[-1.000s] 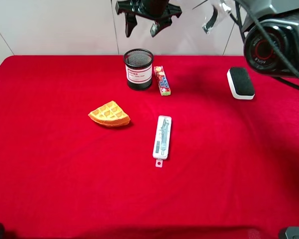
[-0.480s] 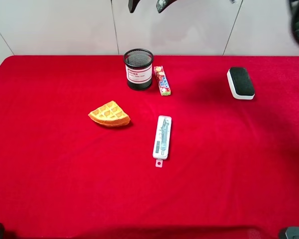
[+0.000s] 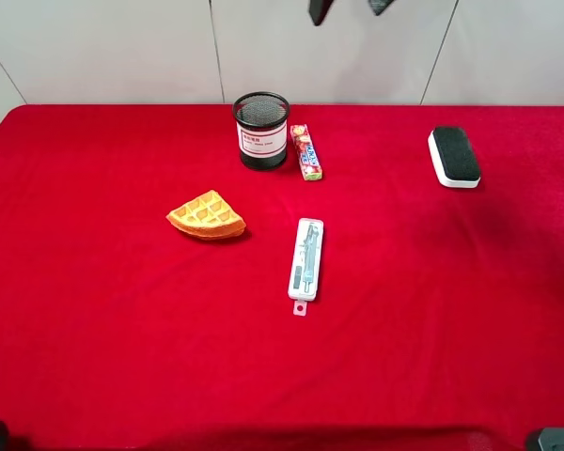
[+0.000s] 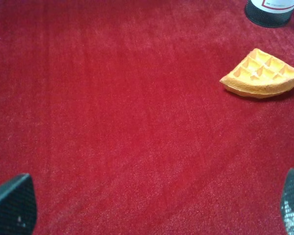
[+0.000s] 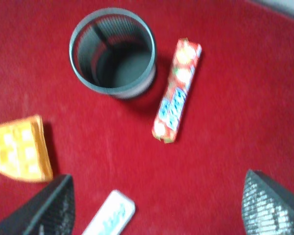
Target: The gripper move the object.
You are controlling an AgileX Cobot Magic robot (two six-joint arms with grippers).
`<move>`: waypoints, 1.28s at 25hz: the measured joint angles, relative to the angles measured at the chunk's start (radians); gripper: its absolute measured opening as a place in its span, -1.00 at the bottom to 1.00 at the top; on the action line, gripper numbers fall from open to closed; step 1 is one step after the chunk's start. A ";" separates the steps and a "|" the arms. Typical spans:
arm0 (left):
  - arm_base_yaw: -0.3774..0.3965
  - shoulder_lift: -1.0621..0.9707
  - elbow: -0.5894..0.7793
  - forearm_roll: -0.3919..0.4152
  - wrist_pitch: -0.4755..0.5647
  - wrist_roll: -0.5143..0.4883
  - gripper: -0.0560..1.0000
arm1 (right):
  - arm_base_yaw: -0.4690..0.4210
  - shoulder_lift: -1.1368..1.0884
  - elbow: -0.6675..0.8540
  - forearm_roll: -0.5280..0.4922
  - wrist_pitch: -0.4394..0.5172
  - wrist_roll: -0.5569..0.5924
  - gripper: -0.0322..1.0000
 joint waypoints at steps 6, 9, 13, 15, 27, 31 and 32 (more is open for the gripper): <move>0.000 0.000 0.000 0.000 0.000 0.000 0.99 | 0.000 -0.207 0.233 -0.015 -0.001 0.000 0.08; 0.000 0.000 0.000 0.000 0.000 0.000 0.99 | 0.000 -0.306 0.337 -0.015 0.001 0.000 0.08; 0.000 0.000 0.000 0.000 0.000 0.000 0.99 | 0.000 -0.440 0.467 -0.017 0.001 0.000 0.08; 0.000 0.000 0.000 0.000 0.000 0.000 0.99 | 0.000 -0.507 0.533 -0.018 0.001 0.000 0.08; 0.000 0.000 0.000 0.000 0.000 0.000 0.99 | 0.000 -0.879 0.828 -0.020 0.001 0.000 0.08; 0.000 0.000 0.000 0.000 0.000 0.000 0.99 | -0.029 -0.983 0.902 -0.022 0.001 0.000 0.08; 0.000 0.000 0.000 0.000 0.000 0.000 0.99 | -0.052 -1.007 0.923 -0.022 0.001 0.000 0.08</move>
